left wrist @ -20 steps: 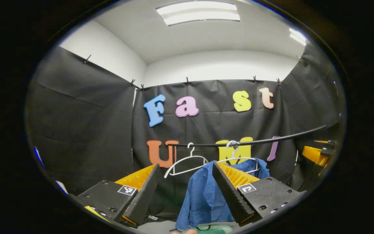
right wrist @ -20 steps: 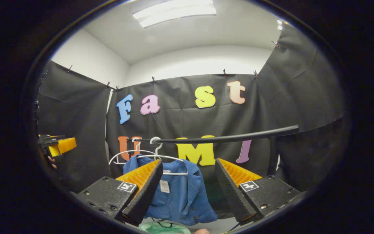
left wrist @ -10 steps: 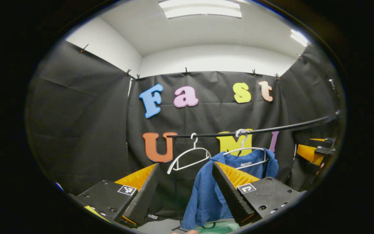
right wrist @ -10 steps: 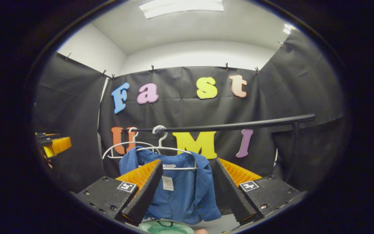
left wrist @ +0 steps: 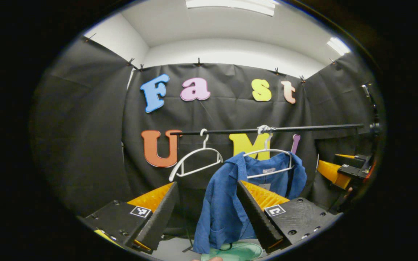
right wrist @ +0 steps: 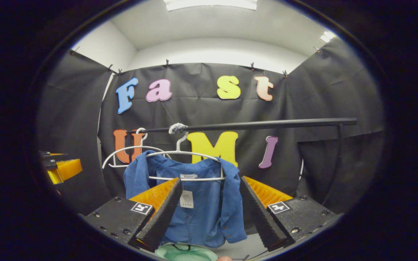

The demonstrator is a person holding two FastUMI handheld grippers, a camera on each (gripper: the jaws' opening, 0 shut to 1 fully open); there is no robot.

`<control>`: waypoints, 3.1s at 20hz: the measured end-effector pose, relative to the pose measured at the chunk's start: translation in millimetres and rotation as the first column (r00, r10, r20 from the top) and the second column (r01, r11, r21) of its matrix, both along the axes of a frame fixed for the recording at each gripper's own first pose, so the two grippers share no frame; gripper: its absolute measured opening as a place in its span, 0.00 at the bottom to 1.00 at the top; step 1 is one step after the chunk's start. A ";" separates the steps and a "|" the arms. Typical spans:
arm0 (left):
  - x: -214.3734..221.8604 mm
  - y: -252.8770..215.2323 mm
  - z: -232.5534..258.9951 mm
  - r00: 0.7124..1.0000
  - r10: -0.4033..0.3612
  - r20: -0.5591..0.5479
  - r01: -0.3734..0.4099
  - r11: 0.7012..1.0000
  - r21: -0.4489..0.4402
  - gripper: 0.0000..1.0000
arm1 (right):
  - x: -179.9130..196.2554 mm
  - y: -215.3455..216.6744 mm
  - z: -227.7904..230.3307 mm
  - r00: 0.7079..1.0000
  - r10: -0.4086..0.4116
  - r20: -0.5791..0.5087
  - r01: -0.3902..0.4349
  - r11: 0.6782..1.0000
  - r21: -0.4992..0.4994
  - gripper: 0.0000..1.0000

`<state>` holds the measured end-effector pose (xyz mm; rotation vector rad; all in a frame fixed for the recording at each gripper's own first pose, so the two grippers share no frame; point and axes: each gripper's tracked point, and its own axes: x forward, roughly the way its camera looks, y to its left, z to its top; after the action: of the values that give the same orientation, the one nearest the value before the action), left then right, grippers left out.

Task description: Grasp the clothes on the hanger with both hands and then place them into the laundry hamper below.

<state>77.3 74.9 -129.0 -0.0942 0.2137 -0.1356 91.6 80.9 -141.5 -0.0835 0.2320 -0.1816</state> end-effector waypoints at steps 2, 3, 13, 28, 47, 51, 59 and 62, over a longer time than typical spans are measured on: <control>5.5 -13.9 -14.4 0.999 -0.029 -0.031 0.028 0.999 -0.016 0.96 | 7.5 -10.8 -10.4 0.999 -0.028 -0.022 0.028 0.999 -0.022 0.99; 9.2 -21.6 -20.8 0.998 -0.039 -0.044 0.038 0.999 -0.024 1.00 | 12.2 -16.7 -15.8 0.999 -0.037 -0.029 0.037 0.999 -0.030 0.99; 61.6 -87.0 -64.6 0.992 -0.008 -0.127 0.006 1.000 -0.010 0.98 | 78.2 -76.4 -69.4 0.992 -0.047 -0.116 0.042 0.998 -0.041 0.99; 131.2 -96.9 -132.0 0.967 0.130 -0.218 -0.118 0.991 0.069 0.91 | 134.9 -110.7 -136.8 0.981 -0.039 -0.192 0.036 0.999 -0.022 0.93; 141.1 -35.5 -105.3 0.953 0.265 -0.149 -0.252 0.963 0.098 0.07 | 140.4 -149.0 -108.4 0.990 -0.116 -0.073 0.105 0.984 -0.144 0.08; 144.5 -22.9 -91.8 0.957 0.241 -0.164 -0.236 0.970 0.053 0.01 | 142.8 -156.6 -90.9 0.992 -0.122 -0.015 0.117 0.973 -0.197 0.07; 144.7 6.1 -55.9 0.960 0.263 -0.098 -0.250 0.960 0.129 0.00 | 143.0 -165.4 -84.7 0.987 -0.161 -0.018 0.153 0.963 -0.224 0.06; 153.6 19.2 -41.8 0.960 0.270 -0.071 -0.257 0.955 0.149 0.01 | 148.2 -168.0 -77.7 0.985 -0.175 0.003 0.170 0.957 -0.236 0.06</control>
<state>230.8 94.1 -170.8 0.0106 0.2987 0.1504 239.8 -87.1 -219.2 -0.3017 0.2349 -0.3826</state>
